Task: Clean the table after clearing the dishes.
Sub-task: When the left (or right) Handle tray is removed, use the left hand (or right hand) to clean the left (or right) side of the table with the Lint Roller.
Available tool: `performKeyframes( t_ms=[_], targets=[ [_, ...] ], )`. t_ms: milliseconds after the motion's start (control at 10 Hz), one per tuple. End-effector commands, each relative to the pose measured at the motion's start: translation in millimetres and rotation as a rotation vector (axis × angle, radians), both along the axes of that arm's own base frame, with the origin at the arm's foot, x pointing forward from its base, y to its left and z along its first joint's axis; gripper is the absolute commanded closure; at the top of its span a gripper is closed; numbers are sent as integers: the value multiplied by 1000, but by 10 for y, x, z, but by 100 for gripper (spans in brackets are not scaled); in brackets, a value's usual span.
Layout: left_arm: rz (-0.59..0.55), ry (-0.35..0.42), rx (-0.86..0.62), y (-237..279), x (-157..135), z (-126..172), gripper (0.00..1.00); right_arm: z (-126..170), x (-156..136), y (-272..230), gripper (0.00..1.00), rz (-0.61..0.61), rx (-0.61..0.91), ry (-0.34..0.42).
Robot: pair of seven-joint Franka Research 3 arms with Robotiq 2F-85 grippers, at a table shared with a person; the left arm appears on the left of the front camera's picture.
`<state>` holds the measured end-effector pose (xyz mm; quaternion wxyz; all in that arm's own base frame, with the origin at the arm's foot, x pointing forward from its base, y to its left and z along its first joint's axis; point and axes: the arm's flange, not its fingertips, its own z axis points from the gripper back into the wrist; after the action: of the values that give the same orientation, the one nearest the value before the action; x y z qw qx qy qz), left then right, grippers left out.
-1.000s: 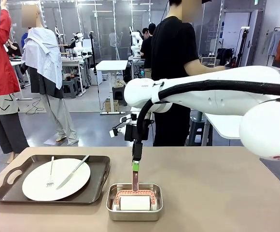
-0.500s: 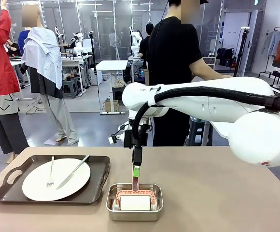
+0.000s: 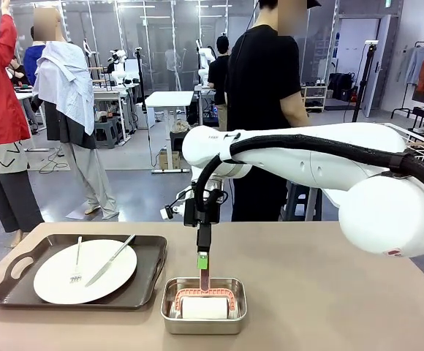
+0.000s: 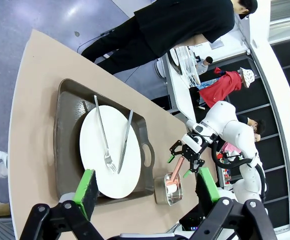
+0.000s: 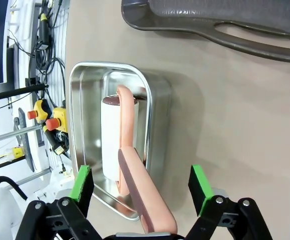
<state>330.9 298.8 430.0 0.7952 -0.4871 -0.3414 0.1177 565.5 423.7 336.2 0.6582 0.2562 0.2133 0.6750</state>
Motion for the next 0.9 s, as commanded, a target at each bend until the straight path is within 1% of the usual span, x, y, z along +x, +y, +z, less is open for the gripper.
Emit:
performKeyframes(
  t_ms=[0, 100, 200, 300, 400, 500, 600, 700, 800],
  targets=[
    [-4, -14, -12, 27, 0, 34, 0, 80, 77, 100, 13, 0, -44, 28],
    [-4, -14, -12, 27, 0, 34, 0, 106, 68, 77, 22, 4, -45, 27],
    [-4, -14, -12, 27, 0, 34, 0, 112, 73, 63, 24, 5, -47, 33],
    [-4, -14, -12, 27, 0, 34, 0, 104, 82, 61, 41, 8, -47, 44],
    [-4, -14, -12, 27, 0, 34, 0, 111, 82, 71, 43, 12, -46, 43],
    [-4, -14, -12, 27, 0, 34, 0, 127, 87, 80, 60, 9, -43, 38],
    [-4, -14, -12, 27, 0, 34, 0, 134, 90, 84, 63, 8, -46, 39],
    [-4, -14, -12, 27, 0, 34, 0, 137, 87, 89, 80, 5, -44, 37],
    [-4, -14, -12, 27, 0, 34, 0, 141, 84, 95, 82, 6, -45, 35]
  ],
)
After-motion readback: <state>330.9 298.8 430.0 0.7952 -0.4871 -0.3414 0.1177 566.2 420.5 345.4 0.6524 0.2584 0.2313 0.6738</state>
